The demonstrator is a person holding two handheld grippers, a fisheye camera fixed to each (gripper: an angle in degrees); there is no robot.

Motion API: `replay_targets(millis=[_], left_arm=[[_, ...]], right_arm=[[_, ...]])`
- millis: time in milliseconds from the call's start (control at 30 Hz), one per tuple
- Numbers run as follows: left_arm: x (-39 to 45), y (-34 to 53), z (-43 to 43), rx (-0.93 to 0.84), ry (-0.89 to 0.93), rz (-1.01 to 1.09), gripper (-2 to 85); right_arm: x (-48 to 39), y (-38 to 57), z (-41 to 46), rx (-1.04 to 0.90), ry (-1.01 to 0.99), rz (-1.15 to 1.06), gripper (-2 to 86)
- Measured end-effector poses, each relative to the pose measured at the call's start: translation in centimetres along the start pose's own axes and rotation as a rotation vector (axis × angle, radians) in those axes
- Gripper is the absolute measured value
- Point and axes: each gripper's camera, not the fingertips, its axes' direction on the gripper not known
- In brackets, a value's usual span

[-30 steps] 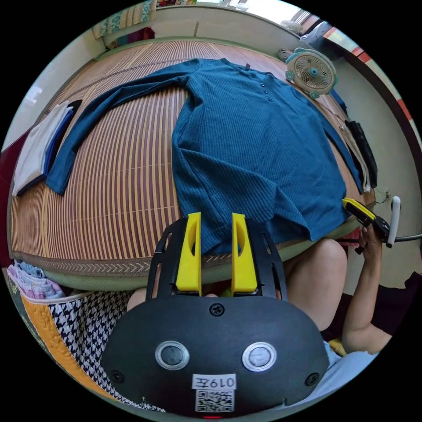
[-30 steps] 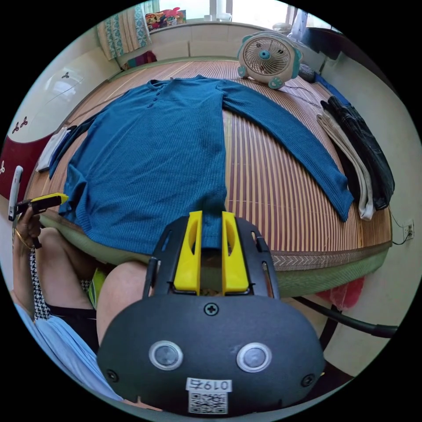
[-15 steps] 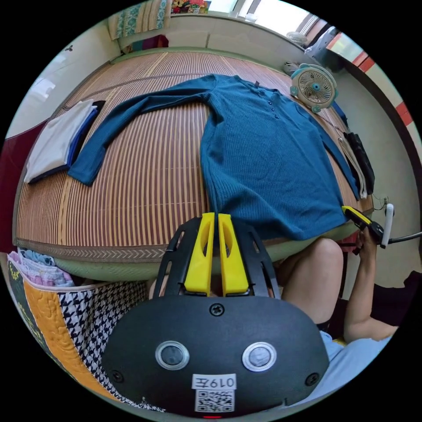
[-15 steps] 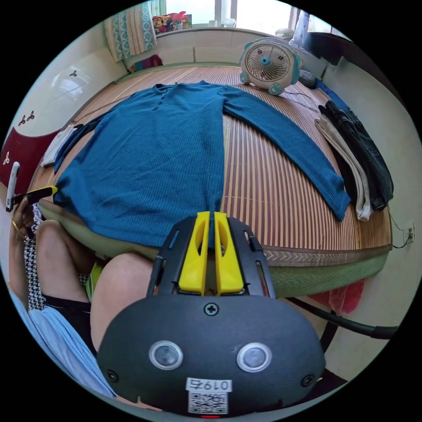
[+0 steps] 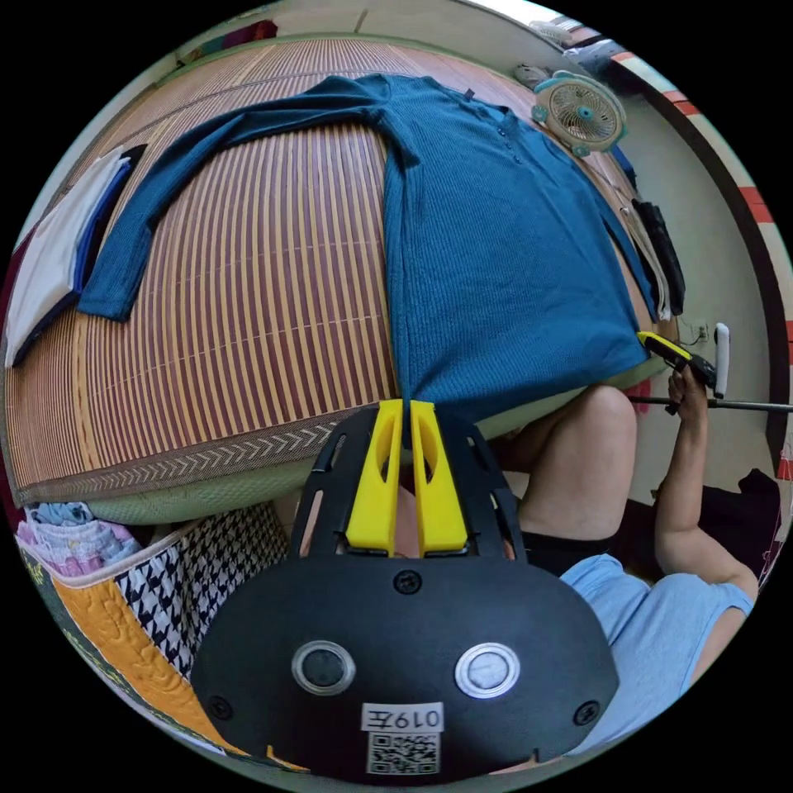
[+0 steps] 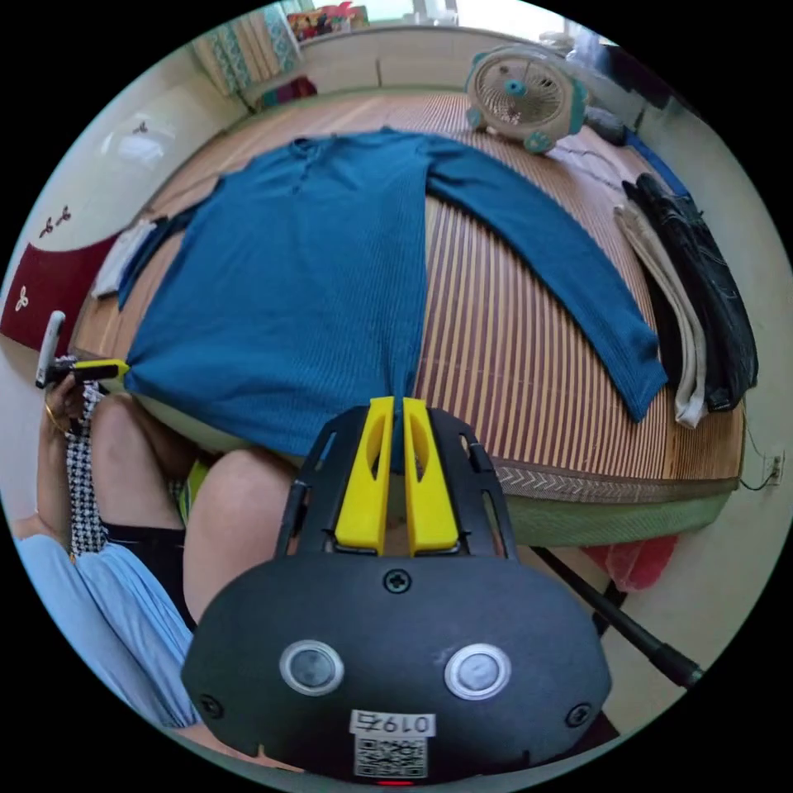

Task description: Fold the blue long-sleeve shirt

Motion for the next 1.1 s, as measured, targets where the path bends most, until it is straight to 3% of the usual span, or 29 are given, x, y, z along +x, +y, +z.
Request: replay_targets(millis=[167,300,400,500,667,767,833,900,1000,1100], left_arm=[[0.1,0.9,0.3,-0.047,-0.024,0.031,8.4],[-2.4,2.6,-1.0,0.027,0.122,-0.014,8.9],[-3.6,3.5,-1.8,0.068,0.123,-0.048,8.3],[-4.1,4.3,-2.2,0.066,0.049,-0.064,7.1],[-4.9,5.9,-2.9,0.117,0.141,-0.04,4.5],[-3.8,5.8,-4.8,0.273,0.163,-0.01,2.6],[-1.5,5.4,-6.8,0.485,0.157,0.037,1.9],[1.1,4.8,-7.9,0.648,0.119,0.103,1.6],[5.8,2.3,-8.3,0.786,0.004,0.194,1.2],[9.2,-2.4,-7.4,0.742,-0.074,0.245,1.2]], right_arm=[[0.5,1.3,0.3,-0.013,-0.011,-0.004,7.8],[1.2,2.3,-1.2,0.028,-0.053,0.013,13.6],[2.7,3.9,-3.5,0.131,-0.126,0.049,12.0],[2.7,5.5,-5.1,0.205,-0.009,0.058,7.7],[-0.7,6.6,-7.1,0.354,0.107,-0.052,2.6],[-2.9,7.1,-10.7,0.672,-0.023,-0.127,0.7],[-4.6,6.7,-13.3,0.954,-0.185,-0.186,0.2],[-7.0,4.9,-14.3,1.059,-0.175,-0.236,-0.3],[-12.5,-0.4,-14.4,1.085,-0.087,-0.352,-0.5],[-16.4,-8.0,-12.5,0.994,0.043,-0.389,-0.3]])
